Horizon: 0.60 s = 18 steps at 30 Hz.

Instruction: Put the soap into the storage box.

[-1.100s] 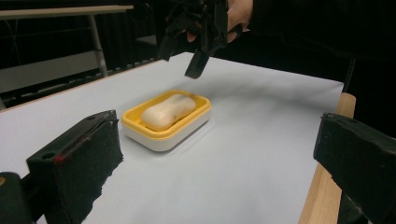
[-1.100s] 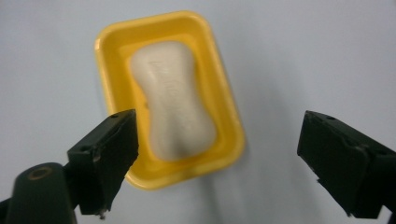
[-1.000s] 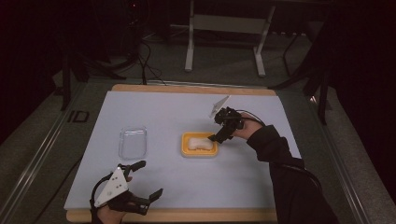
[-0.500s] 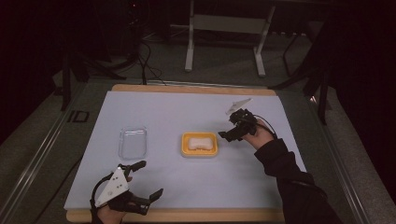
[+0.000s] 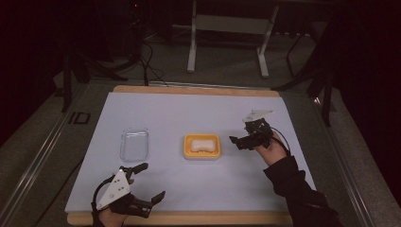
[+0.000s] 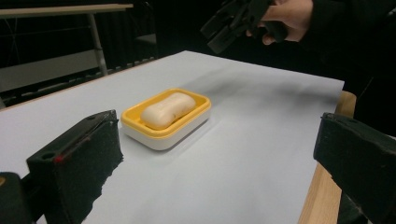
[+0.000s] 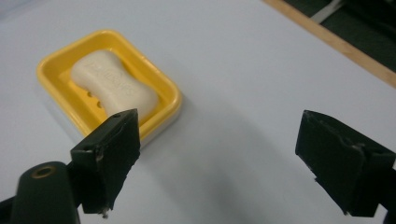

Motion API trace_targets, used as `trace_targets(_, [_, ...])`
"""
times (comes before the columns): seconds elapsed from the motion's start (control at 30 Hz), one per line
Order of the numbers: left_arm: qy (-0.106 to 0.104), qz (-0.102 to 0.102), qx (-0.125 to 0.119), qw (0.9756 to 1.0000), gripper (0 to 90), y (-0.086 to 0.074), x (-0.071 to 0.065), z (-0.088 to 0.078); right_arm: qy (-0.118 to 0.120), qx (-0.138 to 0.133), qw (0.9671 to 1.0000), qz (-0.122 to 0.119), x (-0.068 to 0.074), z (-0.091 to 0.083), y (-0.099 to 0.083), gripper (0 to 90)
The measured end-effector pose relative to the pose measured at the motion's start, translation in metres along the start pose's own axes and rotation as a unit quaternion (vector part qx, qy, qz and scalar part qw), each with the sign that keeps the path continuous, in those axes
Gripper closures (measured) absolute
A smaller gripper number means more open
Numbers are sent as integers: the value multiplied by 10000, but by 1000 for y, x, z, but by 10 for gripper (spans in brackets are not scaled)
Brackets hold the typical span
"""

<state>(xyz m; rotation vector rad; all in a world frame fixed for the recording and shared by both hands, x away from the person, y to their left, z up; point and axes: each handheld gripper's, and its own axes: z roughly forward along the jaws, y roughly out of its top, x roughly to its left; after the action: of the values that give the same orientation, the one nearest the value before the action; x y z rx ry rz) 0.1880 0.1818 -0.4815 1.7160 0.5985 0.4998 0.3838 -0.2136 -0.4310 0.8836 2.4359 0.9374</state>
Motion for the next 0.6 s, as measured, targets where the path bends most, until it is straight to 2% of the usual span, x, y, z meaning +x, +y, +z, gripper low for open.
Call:
trace_targets(0.13, [9,1,1,10000,11,0,0,0,-212,-150,9993,267,0,-10,-12,139])
trace_targets(0.3, [5,-1,5,10000,11,0,0,0,-522,-251,9968,546,-1,-20,-27,140])
trace_targets(0.47, [10,-2,4,10000,11,0,0,0,-653,-295,9942,799,0,-28,-45,141])
trace_targets(0.6, [-6,3,15,10000,11,0,0,0,-704,-298,9932,878,4,-33,-58,141])
